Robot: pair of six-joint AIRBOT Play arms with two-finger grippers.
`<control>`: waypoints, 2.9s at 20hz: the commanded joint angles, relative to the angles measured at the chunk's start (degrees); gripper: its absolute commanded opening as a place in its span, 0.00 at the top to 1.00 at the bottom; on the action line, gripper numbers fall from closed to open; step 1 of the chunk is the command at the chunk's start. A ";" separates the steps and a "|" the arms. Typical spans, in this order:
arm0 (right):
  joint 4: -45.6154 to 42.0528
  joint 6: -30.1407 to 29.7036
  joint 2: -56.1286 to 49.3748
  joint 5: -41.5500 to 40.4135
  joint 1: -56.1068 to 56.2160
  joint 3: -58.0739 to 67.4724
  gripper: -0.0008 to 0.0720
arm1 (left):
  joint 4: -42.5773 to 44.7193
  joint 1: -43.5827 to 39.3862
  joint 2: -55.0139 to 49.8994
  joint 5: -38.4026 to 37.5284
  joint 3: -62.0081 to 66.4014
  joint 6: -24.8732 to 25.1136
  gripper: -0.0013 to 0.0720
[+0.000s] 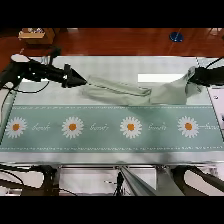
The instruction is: Fold the shirts.
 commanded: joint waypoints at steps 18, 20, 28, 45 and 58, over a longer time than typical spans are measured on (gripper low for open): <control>-4.66 6.67 23.78 20.11 -0.02 0.02 0.94 | -12.74 -41.07 -9.01 24.65 0.07 -0.15 0.93; -4.57 7.76 24.28 20.22 -0.02 0.02 0.94 | -13.42 -42.86 -10.14 25.09 0.09 -0.20 0.96; 0.20 8.48 24.63 20.39 -0.02 0.02 0.94 | -25.86 -50.14 -16.57 30.23 1.81 -0.20 0.96; -1.64 13.88 24.55 7.34 9.07 -7.32 0.94 | 2.14 -15.21 3.78 6.58 10.43 -0.46 0.96; 7.67 31.93 -8.61 -51.12 42.95 -18.25 0.94 | 3.10 16.11 32.89 -8.22 10.43 -0.22 0.96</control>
